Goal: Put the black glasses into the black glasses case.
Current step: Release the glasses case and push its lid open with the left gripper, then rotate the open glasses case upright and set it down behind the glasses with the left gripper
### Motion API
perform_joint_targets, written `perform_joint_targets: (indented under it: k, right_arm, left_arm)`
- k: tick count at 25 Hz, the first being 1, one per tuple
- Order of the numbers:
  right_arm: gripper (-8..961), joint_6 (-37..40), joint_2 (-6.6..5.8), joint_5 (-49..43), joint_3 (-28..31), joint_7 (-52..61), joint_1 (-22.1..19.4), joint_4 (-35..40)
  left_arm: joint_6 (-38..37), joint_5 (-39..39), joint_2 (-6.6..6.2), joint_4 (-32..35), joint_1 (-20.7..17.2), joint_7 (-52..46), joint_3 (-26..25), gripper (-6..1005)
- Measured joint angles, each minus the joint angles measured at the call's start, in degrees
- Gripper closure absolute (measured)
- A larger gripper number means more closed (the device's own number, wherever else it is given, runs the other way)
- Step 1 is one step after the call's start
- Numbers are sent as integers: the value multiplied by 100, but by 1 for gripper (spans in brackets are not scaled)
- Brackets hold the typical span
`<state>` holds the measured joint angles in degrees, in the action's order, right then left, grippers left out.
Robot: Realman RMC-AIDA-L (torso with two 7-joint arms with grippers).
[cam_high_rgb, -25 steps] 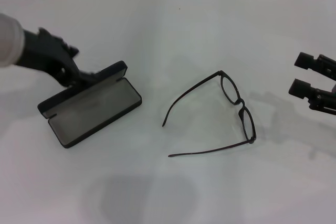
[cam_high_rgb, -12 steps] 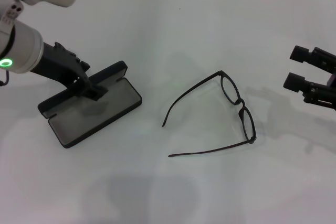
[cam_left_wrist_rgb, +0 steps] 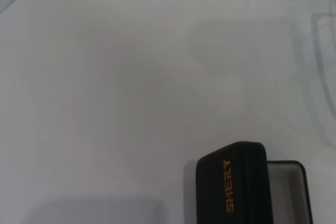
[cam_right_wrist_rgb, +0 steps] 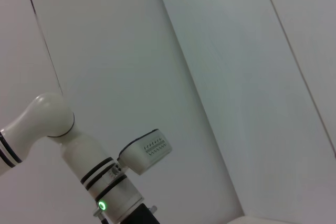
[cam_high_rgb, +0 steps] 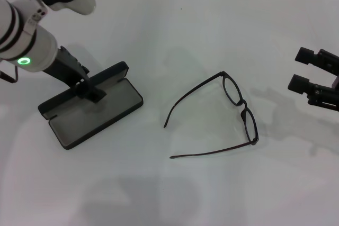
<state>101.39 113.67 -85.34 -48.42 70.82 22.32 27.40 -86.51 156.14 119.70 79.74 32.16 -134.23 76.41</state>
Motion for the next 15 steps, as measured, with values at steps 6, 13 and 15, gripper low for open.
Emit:
perform_joint_targets:
  k: [6, 13, 15]
  right_arm:
    - [79, -56, 7, 1, 0, -7, -1, 0]
    - [79, -65, 32, -2, 0, -7, 0, 2]
    - [78, -67, 36, -3, 0, -7, -11, 3]
  left_arm:
    - [53, 27, 0, -32, 21, -41, 77, 348]
    - [25, 33, -6, -8, -18, -79, 78, 526]
    - [26, 34, -7, 12, -33, -79, 102, 588]
